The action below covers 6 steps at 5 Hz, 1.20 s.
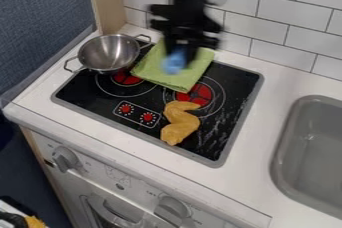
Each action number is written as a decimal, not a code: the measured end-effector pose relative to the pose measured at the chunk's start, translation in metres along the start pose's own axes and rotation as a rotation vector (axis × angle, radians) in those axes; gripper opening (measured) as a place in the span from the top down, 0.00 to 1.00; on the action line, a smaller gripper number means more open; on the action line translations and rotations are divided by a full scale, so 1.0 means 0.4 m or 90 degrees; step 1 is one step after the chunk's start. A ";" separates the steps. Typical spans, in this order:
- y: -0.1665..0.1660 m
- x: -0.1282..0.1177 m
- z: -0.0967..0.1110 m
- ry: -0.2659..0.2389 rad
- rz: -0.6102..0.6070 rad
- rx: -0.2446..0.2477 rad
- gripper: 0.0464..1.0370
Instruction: Move the blue spoon beside the left switch.
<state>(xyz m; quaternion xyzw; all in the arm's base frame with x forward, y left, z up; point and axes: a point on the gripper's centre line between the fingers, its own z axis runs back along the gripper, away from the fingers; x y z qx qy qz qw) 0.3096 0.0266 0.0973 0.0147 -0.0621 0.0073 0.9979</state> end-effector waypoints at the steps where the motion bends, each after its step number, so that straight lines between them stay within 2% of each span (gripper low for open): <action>1: 0.075 -0.083 -0.008 -0.002 -0.022 -0.059 0.70; 2: 0.126 -0.141 -0.044 -0.003 -0.016 -0.101 0.70; 3: 0.138 -0.148 -0.094 0.017 -0.055 -0.080 0.70; 4: 0.144 -0.145 -0.147 0.058 -0.096 -0.044 0.70; 5: 0.168 -0.152 -0.193 0.109 -0.074 -0.015 0.70; 6: 0.180 -0.144 -0.195 0.107 -0.069 0.002 0.70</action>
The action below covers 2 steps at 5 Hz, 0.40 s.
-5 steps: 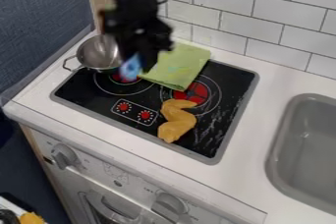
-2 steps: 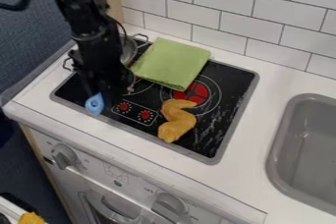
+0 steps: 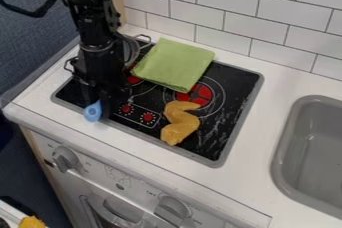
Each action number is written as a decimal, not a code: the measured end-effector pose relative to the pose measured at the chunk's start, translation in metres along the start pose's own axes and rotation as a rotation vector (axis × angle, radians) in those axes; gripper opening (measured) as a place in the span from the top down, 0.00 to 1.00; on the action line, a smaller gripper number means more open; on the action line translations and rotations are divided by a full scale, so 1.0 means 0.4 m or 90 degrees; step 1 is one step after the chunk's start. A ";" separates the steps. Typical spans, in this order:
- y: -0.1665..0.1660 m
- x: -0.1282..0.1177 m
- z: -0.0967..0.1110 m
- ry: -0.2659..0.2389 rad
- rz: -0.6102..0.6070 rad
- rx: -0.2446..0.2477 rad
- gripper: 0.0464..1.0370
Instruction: Move the blue spoon beside the left switch.
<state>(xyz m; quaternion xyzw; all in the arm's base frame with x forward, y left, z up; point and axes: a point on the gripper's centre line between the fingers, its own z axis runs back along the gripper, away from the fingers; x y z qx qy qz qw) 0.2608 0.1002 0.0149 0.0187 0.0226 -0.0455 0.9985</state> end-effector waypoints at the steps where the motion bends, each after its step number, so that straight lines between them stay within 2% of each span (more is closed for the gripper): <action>1: 0.001 0.002 -0.003 0.000 0.009 0.002 0.66; 2: 0.001 0.003 0.000 0.001 0.014 -0.001 0.35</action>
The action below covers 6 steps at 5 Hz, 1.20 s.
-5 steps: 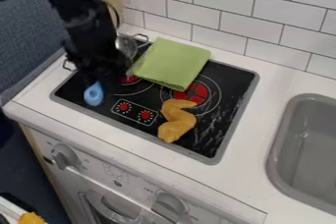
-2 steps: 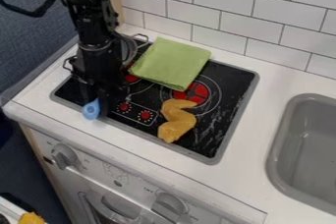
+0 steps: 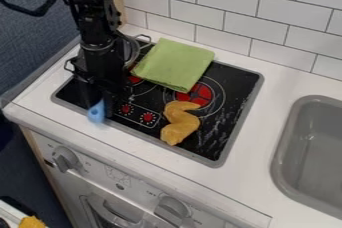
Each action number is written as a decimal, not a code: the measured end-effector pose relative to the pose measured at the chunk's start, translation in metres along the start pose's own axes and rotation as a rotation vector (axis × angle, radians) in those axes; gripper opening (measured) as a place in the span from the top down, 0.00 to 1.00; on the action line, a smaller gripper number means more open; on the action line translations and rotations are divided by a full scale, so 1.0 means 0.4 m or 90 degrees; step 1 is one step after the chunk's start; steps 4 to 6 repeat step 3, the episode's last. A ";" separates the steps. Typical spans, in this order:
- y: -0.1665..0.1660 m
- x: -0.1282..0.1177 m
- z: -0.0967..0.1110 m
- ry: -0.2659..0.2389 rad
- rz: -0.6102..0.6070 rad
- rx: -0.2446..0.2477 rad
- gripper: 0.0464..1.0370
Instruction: Move the blue spoon beside the left switch.
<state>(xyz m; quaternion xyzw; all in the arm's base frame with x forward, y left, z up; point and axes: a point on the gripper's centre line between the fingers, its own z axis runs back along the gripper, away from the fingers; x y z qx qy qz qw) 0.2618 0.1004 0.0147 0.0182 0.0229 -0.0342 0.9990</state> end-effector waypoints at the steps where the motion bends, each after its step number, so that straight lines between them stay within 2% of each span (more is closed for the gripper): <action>1: 0.001 0.002 0.005 -0.001 -0.001 0.009 0.06; 2: 0.000 0.004 0.081 -0.046 0.005 0.039 0.03; 3: -0.008 0.001 0.131 -0.081 0.024 0.038 0.04; 6: -0.008 0.001 0.131 -0.081 0.024 0.038 0.04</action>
